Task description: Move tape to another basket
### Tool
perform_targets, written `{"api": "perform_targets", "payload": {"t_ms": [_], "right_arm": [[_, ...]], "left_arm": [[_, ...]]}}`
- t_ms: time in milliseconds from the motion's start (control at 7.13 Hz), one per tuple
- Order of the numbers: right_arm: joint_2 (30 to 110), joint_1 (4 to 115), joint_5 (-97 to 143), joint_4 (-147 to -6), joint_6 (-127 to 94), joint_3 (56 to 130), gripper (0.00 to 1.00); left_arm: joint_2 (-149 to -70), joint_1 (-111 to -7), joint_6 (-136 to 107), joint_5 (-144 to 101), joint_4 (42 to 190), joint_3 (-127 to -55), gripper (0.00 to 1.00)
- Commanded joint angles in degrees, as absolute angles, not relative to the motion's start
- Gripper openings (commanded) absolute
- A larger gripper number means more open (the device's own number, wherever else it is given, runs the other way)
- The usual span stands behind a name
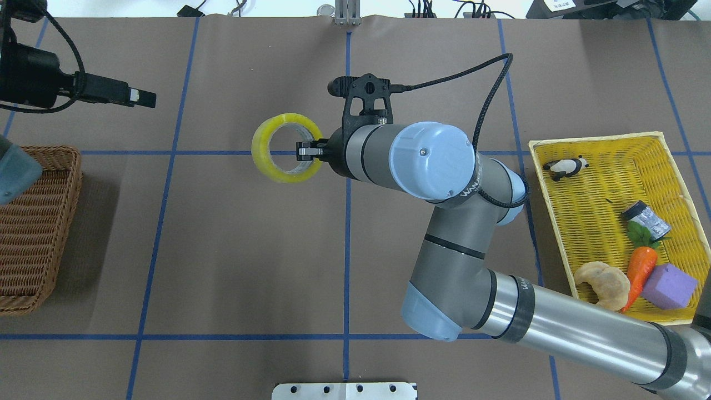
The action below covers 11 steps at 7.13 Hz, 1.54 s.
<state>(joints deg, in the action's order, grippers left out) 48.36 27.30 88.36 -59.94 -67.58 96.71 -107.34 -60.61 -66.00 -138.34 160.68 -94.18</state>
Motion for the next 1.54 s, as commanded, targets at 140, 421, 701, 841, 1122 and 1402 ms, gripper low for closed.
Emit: {"api": "perform_targets", "payload": {"t_ms": [140,421,701,841,1122,1402], "right_arm": [[45.45,24.35,85.78,-60.03,-67.59,96.33,0.0],[44.65,23.73,85.78,-60.03,-67.59,96.24,0.0],[43.17,23.64,85.35,-60.03,-67.59,94.41,0.0],[42.81,23.56,85.17,-60.03,-67.59,94.05,0.0],[42.72,23.47,85.08,-60.03,-67.59,94.04,0.0],[42.45,23.47,85.08,-60.03,-67.59,94.13,0.0]], "left_arm": [[-109.07,-56.18,-67.15,-138.25,165.65,-94.22,0.99],[-109.16,-54.94,-67.15,-138.25,166.2,-94.39,0.99],[-109.16,-53.97,-67.24,-138.25,166.38,-94.48,0.99],[-109.16,-53.79,-67.5,-138.25,166.29,-95.09,0.99],[-109.16,-53.7,-67.5,-138.25,166.29,-95.1,0.99],[-109.16,-52.74,-67.41,-137.99,166.29,-95.01,0.99]]}}
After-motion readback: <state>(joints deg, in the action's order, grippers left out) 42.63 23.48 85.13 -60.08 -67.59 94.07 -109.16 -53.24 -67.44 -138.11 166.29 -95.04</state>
